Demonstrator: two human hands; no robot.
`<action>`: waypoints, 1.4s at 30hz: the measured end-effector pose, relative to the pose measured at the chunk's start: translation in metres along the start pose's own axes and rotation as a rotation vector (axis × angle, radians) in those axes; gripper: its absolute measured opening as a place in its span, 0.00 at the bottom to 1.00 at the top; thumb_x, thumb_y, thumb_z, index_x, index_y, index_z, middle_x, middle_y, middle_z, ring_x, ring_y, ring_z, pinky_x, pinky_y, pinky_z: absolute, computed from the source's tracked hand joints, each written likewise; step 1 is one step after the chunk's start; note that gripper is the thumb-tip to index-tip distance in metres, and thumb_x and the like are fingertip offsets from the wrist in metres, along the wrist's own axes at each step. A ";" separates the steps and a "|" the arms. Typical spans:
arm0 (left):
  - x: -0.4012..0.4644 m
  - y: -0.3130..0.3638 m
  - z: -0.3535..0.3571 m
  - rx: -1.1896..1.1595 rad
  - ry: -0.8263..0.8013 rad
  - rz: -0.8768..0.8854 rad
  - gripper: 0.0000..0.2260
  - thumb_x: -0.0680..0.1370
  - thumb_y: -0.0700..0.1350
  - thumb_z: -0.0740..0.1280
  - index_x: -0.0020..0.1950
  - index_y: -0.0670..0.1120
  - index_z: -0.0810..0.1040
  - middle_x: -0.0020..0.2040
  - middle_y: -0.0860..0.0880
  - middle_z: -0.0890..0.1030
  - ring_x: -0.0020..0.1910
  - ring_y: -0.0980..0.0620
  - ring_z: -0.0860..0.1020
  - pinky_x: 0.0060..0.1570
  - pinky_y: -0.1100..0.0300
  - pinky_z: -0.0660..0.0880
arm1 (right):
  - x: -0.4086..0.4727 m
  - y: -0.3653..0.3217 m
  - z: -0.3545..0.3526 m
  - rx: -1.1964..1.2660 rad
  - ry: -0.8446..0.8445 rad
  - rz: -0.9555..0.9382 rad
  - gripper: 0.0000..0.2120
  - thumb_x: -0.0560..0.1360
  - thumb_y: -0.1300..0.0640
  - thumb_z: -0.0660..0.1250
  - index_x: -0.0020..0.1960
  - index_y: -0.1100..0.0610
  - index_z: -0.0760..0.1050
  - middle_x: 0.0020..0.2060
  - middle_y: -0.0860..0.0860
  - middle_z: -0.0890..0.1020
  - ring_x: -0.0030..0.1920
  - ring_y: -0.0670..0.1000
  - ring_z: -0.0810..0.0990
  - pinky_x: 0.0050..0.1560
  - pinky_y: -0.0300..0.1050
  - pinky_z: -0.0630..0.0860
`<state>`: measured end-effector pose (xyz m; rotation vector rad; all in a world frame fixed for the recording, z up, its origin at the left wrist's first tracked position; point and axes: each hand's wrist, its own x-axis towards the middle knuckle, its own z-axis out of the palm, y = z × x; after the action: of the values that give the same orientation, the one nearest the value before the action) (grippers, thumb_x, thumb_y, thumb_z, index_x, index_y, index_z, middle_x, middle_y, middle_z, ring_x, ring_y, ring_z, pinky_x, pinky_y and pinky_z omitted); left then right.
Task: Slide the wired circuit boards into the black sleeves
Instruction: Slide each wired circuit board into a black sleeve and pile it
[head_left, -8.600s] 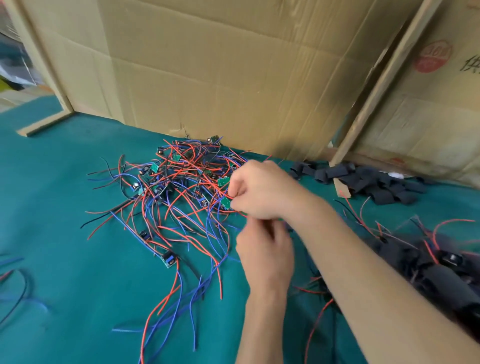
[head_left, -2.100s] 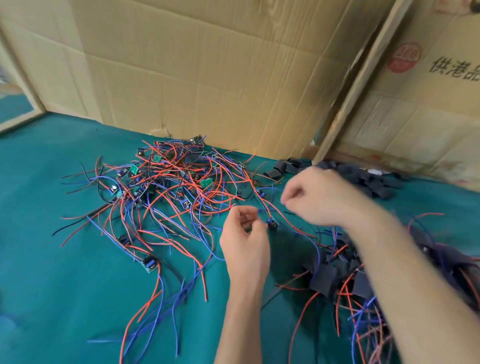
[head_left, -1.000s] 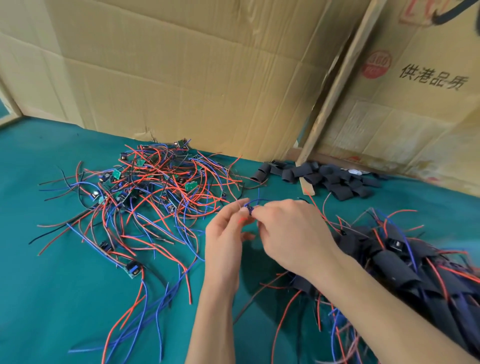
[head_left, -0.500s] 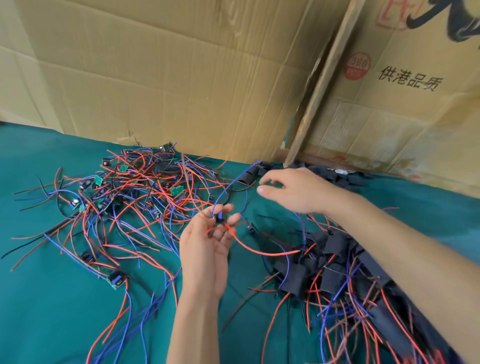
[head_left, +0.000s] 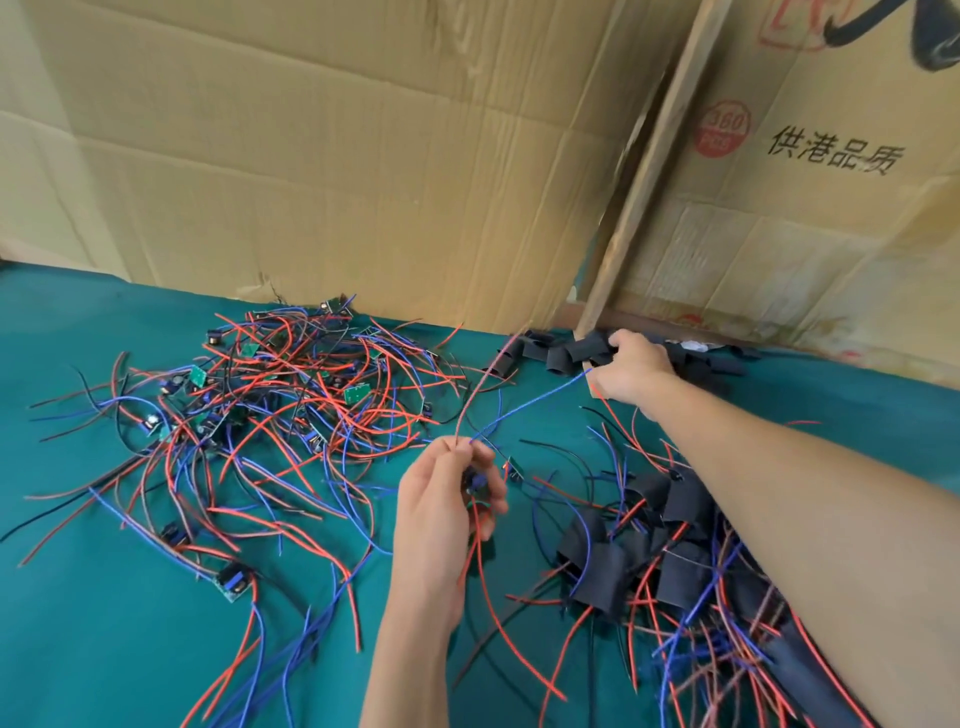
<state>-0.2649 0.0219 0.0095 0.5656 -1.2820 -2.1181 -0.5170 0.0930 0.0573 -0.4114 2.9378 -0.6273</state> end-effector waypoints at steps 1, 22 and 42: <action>0.000 -0.001 0.000 0.020 -0.010 0.019 0.20 0.83 0.41 0.58 0.35 0.51 0.80 0.31 0.46 0.76 0.28 0.51 0.73 0.24 0.63 0.62 | 0.000 0.000 0.001 0.010 0.020 0.020 0.24 0.76 0.53 0.72 0.69 0.59 0.73 0.61 0.60 0.80 0.61 0.62 0.79 0.58 0.53 0.80; 0.000 -0.011 0.002 0.092 -0.051 0.101 0.14 0.86 0.49 0.55 0.43 0.45 0.64 0.28 0.48 0.73 0.33 0.48 0.76 0.42 0.59 0.77 | -0.173 -0.021 -0.033 1.269 0.042 -0.128 0.14 0.81 0.45 0.67 0.52 0.57 0.80 0.42 0.56 0.85 0.29 0.58 0.84 0.22 0.42 0.74; -0.002 -0.006 -0.001 0.042 -0.142 0.052 0.13 0.82 0.44 0.61 0.43 0.51 0.82 0.50 0.44 0.85 0.48 0.48 0.83 0.49 0.54 0.74 | -0.157 -0.010 0.009 1.107 0.111 -0.310 0.12 0.81 0.46 0.67 0.43 0.52 0.77 0.28 0.56 0.83 0.21 0.55 0.80 0.20 0.46 0.73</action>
<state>-0.2647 0.0246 0.0038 0.4014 -1.4065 -2.1245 -0.3625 0.1258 0.0607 -0.6622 2.1062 -2.1334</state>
